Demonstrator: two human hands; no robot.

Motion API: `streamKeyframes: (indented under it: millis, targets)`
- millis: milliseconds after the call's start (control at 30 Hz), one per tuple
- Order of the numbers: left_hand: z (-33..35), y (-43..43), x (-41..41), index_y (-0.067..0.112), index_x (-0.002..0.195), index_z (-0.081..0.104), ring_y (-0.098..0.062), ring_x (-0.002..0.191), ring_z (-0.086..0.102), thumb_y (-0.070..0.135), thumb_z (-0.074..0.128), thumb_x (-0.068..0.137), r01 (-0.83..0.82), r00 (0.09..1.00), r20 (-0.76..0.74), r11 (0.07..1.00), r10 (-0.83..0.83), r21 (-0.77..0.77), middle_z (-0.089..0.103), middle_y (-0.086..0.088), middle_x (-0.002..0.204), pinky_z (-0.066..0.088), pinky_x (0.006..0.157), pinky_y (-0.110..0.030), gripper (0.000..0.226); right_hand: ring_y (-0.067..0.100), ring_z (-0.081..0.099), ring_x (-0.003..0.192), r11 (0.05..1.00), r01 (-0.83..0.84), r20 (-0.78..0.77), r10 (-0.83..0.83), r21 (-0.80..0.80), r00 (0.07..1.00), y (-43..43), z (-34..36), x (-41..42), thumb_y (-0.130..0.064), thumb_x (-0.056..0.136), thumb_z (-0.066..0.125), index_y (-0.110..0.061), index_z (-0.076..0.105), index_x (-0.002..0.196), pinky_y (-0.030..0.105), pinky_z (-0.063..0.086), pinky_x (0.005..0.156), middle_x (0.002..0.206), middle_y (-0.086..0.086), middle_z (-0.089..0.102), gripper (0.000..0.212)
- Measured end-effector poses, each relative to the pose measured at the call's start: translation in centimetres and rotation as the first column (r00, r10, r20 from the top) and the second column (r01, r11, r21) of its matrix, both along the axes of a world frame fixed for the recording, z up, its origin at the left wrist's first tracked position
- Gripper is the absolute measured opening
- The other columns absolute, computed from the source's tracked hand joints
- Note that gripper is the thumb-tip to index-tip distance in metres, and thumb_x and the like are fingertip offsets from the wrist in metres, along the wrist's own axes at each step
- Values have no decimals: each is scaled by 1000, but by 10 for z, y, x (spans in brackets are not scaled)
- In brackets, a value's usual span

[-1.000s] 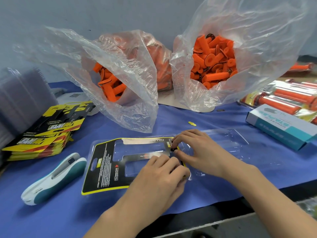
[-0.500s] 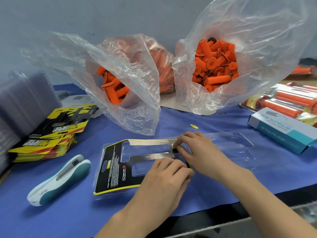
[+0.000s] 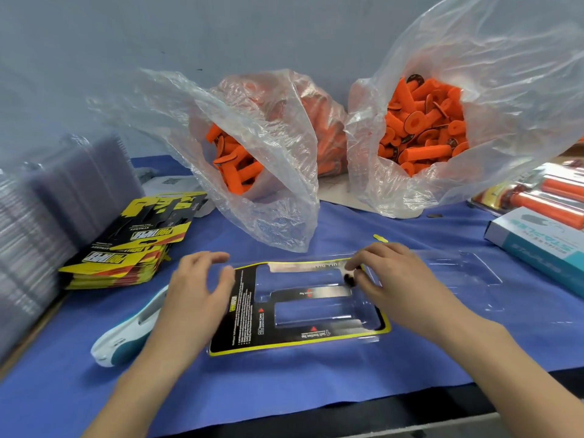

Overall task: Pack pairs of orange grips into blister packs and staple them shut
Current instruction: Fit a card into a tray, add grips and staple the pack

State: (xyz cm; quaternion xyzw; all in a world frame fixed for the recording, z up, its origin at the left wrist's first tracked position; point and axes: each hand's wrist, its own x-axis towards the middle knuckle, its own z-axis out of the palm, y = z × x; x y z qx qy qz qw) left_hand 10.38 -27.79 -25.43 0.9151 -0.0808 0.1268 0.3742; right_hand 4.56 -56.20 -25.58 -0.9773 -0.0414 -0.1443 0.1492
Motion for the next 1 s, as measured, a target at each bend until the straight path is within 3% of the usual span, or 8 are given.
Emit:
streamKeyframes:
  millis: [67, 200, 333, 500, 600, 733, 900, 1000]
  targets:
    - [2, 9, 10, 24, 121, 60, -15, 108, 57, 31, 56, 97, -72, 990, -125, 995, 62, -75, 56, -1, 126, 42, 89, -31, 25, 15, 46, 119, 999, 4, 53, -6, 42, 999, 10, 7, 3, -26, 99, 49, -28, 67, 114, 27, 30, 103, 118, -12, 62, 23]
    - [1, 7, 18, 19, 129, 53, -15, 101, 58, 36, 58, 96, -86, 979, -191, 992, 67, -94, 59, -3, 125, 41, 83, -30, 37, 14, 40, 132, 993, -74, 48, 70, 90, 996, 50, 11, 13, -29, 100, 48, -29, 57, 134, 27, 26, 110, 139, -11, 52, 35]
    - [-8, -7, 22, 20, 136, 48, -25, 121, 55, 50, 55, 93, -66, 964, -259, 998, 59, -16, 58, -6, 132, 43, 101, -39, 52, 15, 23, 146, 992, -127, -90, 128, 10, 988, 76, -3, 22, -44, 102, 38, -36, 36, 148, 34, 17, 119, 158, -11, 29, 47]
    - [-14, -19, 31, 22, 134, 47, -24, 126, 50, 64, 52, 89, -76, 948, -309, 997, 77, 14, 56, -1, 136, 40, 95, -36, 62, 17, 8, 152, 987, -156, -218, 147, -27, 965, 83, -15, 25, -57, 101, 29, -43, 23, 152, 40, 5, 123, 164, -14, 14, 53]
    - [-20, -23, 31, 25, 122, 46, -23, 115, 54, 63, 55, 88, -86, 955, -280, 995, 99, 58, 58, 2, 119, 38, 82, -33, 52, 16, 6, 152, 984, -167, -214, 151, -55, 965, 84, -16, 24, -57, 101, 27, -42, 23, 152, 40, 3, 123, 164, -15, 12, 54]
    - [-22, -21, 34, 28, 104, 46, -6, 80, 53, 59, 62, 85, -92, 961, -265, 996, 85, -12, 54, 16, 89, 36, 62, -28, 40, 15, 5, 152, 983, -169, -220, 150, -71, 964, 83, -16, 23, -58, 101, 25, -42, 23, 152, 40, 2, 123, 164, -16, 10, 54]
    - [-22, -13, 41, 29, 97, 52, -17, 89, 62, 49, 68, 86, -83, 944, -327, 987, 34, -136, 61, 8, 94, 43, 68, -33, 28, 14, 3, 152, 983, -177, -231, 160, -55, 960, 82, -16, 23, -59, 100, 24, -43, 23, 152, 39, 1, 123, 164, -16, 8, 55]
    - [-24, -7, 43, 26, 111, 54, -20, 90, 64, 35, 63, 94, -74, 944, -330, 974, -1, -214, 63, -2, 104, 49, 71, -34, 21, 14, 3, 152, 984, -172, -237, 157, -45, 959, 81, -16, 24, -60, 100, 23, -43, 22, 152, 38, 1, 123, 164, -15, 8, 54]
